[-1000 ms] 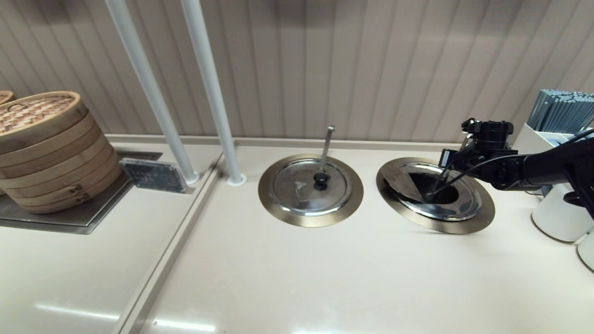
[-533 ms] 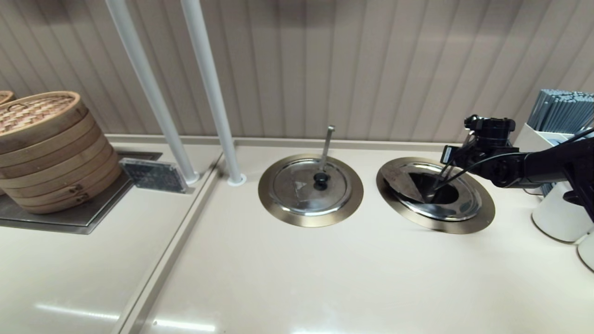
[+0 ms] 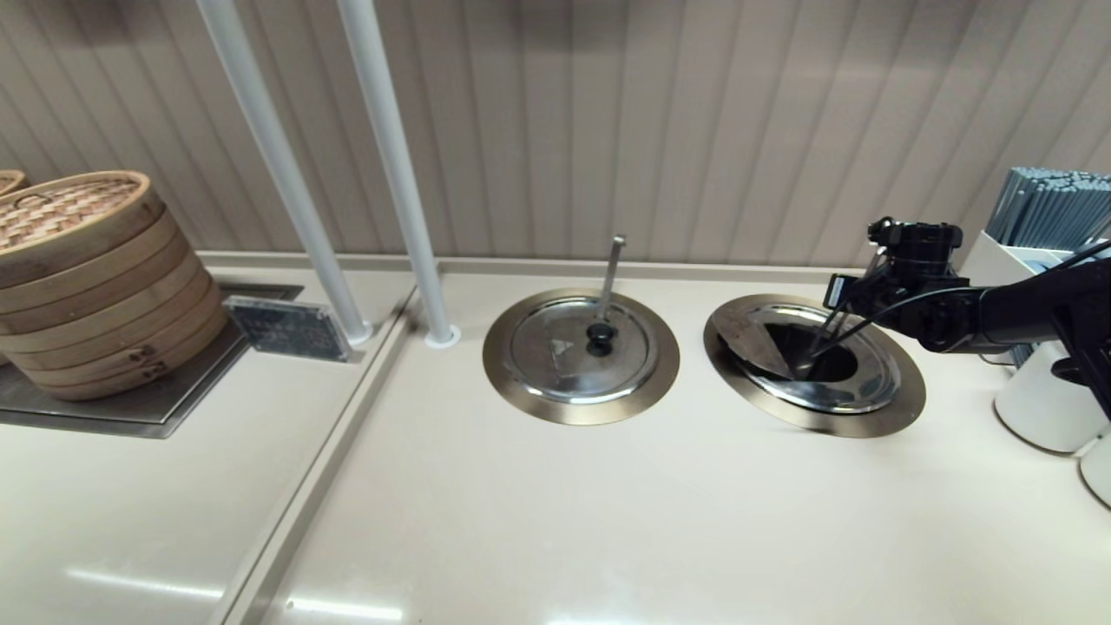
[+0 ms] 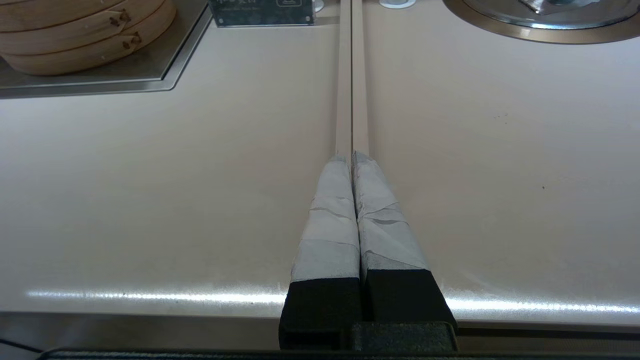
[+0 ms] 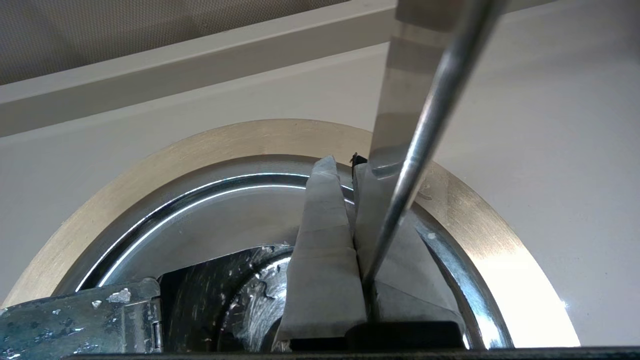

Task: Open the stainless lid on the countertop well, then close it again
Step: Stir with a spoon

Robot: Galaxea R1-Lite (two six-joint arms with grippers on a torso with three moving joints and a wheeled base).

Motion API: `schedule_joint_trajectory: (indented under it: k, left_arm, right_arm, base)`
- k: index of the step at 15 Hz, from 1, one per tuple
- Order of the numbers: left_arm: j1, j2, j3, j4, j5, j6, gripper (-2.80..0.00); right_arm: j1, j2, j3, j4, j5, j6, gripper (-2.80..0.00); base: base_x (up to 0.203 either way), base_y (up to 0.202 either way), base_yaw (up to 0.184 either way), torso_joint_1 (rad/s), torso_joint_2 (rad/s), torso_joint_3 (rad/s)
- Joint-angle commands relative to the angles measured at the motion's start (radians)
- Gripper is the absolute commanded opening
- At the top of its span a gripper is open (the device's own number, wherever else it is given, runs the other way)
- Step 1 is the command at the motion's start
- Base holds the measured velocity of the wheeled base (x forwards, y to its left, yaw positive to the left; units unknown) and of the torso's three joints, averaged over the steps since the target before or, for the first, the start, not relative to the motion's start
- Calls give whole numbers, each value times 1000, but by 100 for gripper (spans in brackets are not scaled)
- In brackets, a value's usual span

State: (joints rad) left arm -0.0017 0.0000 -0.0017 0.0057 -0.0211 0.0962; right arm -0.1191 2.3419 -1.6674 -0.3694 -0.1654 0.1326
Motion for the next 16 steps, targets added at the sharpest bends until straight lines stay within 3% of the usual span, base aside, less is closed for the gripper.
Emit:
schedule_joint_trajectory:
  k: [1, 3, 4, 11, 16]
  left_arm:
    - [0, 0, 0, 0, 0, 0, -280]
    - [0, 0, 0, 0, 0, 0, -280]
    - [0, 0, 0, 0, 0, 0, -280]
    - [0, 0, 0, 0, 0, 0, -280]
    - [0, 0, 0, 0, 0, 0, -280]
  right_arm:
    - [-1, 2, -2, -3, -3, 2, -280]
    - [-1, 0, 3, -3, -3, -1, -280]
    - [-1, -2, 14, -4, -3, -3, 0]
    - [1, -13, 27, -4, 0, 2, 0]
    - [6, -140, 239, -8, 2, 25, 0]
  base:
    - [0, 0, 0, 0, 0, 0]
    - [0, 0, 0, 0, 0, 0]
    - [0, 0, 0, 0, 0, 0]
    - [0, 0, 0, 0, 0, 0]
    - [0, 0, 0, 0, 0, 0]
